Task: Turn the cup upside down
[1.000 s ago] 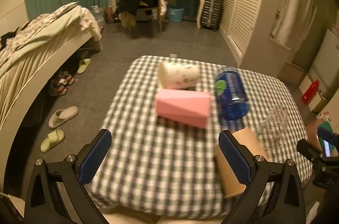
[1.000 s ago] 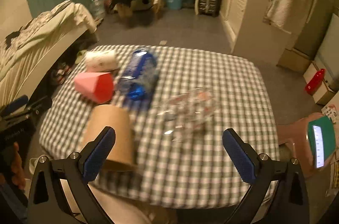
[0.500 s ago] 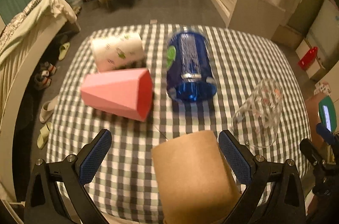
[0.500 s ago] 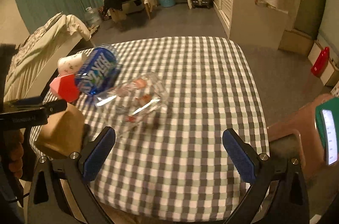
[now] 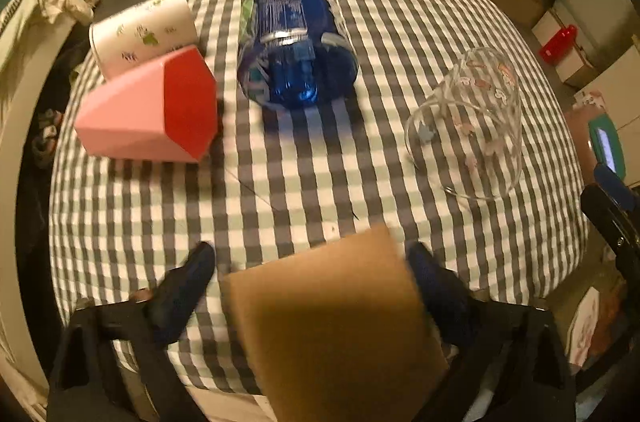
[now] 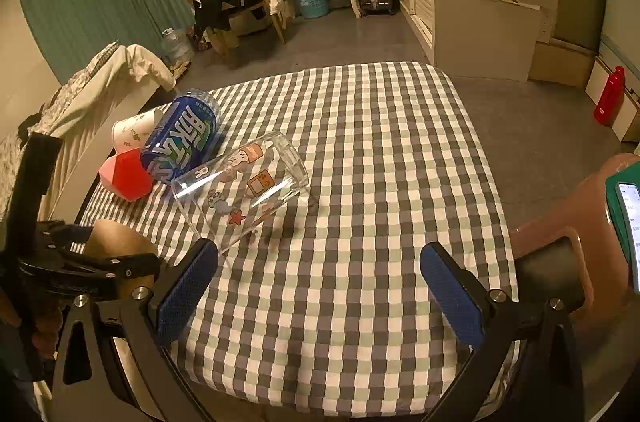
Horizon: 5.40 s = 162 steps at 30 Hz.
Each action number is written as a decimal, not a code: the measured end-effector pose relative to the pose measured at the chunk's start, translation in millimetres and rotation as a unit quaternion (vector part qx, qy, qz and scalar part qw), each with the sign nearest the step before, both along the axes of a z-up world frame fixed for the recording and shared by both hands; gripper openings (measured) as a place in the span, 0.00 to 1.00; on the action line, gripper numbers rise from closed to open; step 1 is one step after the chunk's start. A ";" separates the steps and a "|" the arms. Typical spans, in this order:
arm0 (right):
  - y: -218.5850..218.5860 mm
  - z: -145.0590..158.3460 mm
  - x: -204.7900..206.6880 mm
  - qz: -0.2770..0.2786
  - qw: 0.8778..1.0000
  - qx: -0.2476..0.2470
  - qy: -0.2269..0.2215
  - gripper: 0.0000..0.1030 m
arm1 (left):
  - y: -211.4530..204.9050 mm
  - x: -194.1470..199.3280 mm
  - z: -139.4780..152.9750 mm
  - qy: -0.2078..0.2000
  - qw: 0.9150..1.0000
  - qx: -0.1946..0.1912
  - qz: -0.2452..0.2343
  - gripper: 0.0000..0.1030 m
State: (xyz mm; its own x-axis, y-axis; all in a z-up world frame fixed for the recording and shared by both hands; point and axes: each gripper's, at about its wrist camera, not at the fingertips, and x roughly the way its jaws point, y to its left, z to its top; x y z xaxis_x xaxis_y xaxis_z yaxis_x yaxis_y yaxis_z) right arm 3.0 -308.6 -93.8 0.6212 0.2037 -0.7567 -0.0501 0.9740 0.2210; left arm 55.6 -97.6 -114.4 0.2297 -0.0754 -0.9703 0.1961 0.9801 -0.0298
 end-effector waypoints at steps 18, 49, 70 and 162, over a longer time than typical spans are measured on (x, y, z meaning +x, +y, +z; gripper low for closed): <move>3.9 6.5 -16.9 -0.010 1.000 -0.016 -0.003 0.99 | -6.6 8.8 58.4 -0.222 0.974 0.034 0.008 0.85; 9.2 11.9 -29.8 -0.016 0.999 -0.035 -0.005 0.98 | -22.1 -68.2 21.0 -0.255 0.966 0.036 -0.040 0.85; 2.0 15.7 -42.5 -0.023 0.999 -0.039 -0.006 0.99 | -23.0 -39.6 38.8 -0.302 0.953 0.020 -0.017 0.77; 113.1 60.5 -80.5 -0.017 0.983 -0.118 -0.138 1.00 | 108.1 -134.8 97.2 -0.364 0.927 -0.032 0.081 1.00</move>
State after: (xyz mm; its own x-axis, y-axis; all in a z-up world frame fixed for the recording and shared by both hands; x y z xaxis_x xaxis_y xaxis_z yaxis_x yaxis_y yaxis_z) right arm -77.5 -195.5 -33.2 0.8134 0.0183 -0.5814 -0.0436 0.9986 -0.0295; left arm -79.2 10.5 -17.3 0.8356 -0.0343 -0.5483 0.0374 0.9993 -0.0056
